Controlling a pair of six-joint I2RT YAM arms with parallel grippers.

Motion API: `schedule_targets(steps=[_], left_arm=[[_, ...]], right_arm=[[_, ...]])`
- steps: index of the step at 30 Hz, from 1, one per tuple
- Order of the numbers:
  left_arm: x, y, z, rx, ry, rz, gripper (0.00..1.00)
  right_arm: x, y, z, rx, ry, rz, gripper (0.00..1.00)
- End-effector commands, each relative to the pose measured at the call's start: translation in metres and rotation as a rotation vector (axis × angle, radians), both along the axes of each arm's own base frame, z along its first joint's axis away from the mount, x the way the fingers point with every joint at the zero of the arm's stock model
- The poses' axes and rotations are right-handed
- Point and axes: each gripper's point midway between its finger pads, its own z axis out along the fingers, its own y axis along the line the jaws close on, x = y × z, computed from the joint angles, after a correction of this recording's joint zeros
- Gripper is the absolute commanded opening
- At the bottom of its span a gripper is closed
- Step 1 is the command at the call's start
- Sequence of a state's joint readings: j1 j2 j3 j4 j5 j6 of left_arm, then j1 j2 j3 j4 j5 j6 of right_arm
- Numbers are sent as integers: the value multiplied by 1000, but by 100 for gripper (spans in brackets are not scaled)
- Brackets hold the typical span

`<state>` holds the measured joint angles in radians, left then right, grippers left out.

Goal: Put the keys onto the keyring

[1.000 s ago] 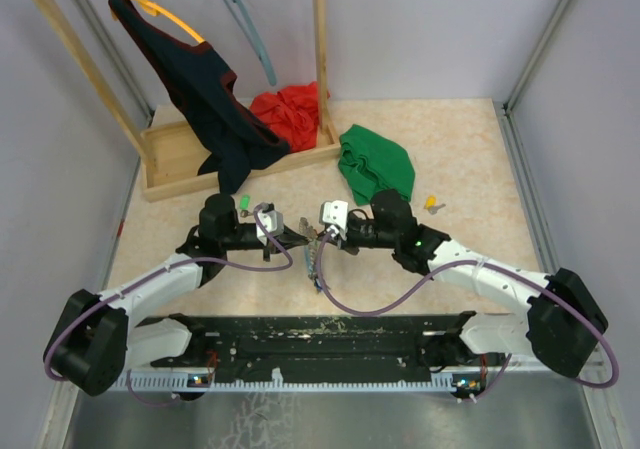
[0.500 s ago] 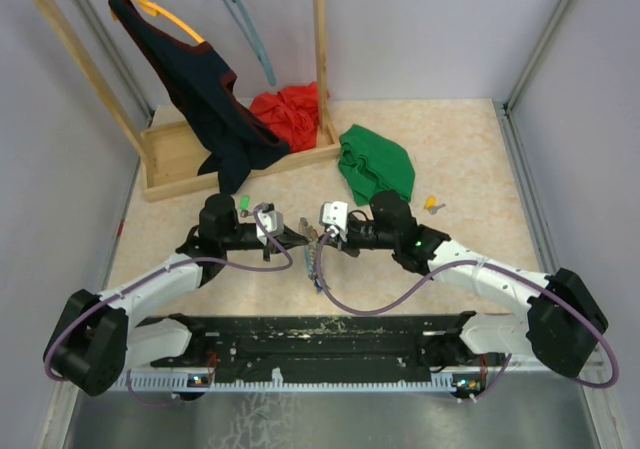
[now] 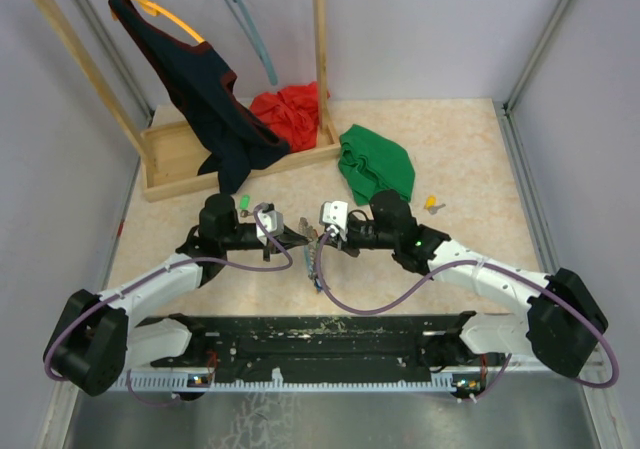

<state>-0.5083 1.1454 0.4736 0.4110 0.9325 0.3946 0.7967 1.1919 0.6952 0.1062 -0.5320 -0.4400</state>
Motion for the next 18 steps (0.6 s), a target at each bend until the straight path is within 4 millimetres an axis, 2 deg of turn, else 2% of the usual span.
schedule_targets(steps=[1,18], left_arm=[[-1,-3,19,-43,-73,-30,0],[-1,-3,19,-43,-74,-35,0]], right_arm=[[2,9,22,59,-36,10,0],[4,10,20,53,-26,3,0]])
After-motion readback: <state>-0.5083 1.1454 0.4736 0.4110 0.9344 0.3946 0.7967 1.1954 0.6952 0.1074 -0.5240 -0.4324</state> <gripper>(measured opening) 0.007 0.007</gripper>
